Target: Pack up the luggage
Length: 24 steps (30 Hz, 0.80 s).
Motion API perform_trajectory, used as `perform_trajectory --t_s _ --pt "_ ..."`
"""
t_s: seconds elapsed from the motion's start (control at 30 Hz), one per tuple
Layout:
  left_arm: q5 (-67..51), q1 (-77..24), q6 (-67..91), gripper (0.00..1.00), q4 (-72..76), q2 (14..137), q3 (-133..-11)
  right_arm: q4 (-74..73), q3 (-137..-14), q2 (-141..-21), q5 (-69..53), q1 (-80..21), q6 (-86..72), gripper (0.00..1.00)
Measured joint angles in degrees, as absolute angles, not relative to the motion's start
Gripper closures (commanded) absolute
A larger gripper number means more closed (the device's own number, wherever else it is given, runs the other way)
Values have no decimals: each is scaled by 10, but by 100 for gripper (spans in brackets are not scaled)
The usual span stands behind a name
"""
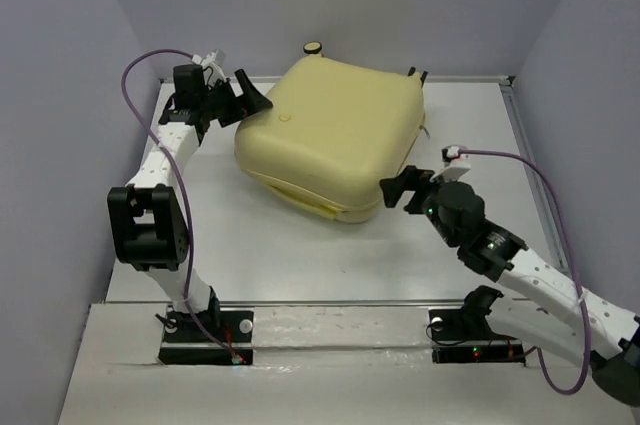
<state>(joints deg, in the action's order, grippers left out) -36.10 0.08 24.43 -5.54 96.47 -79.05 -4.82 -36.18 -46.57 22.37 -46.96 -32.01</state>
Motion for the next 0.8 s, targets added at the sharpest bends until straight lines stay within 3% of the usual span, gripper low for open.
perform_trajectory --t_s 0.07,0.1,0.13,0.3,0.37,0.5,0.63,0.77,0.8 --pt "-347 -17 231 1 -48 972 -797 -71 -365 -449 213 -404 -326 59" --pt "-345 -20 230 3 -45 975 -797 -82 -370 -450 205 -373 -327 85" --pt "-344 -23 230 4 -42 977 -797 -90 -378 -457 198 -351 -330 91" --pt "-317 -42 234 8 -16 978 -787 -85 -447 -594 80 -155 -328 93" --pt "-295 -55 241 8 4 975 -777 -83 -474 -662 43 -120 -327 93" --pt "-242 -98 265 8 55 943 -727 -77 -539 -820 -28 -106 -308 91" --pt "-167 -142 285 8 97 870 -640 -100 -609 -882 -68 -76 -270 89" --pt "-93 -183 295 8 110 775 -549 -89 -668 -943 -118 -54 -242 80" --pt "-77 -192 299 8 112 754 -530 -84 -682 -960 -133 -49 -239 74"
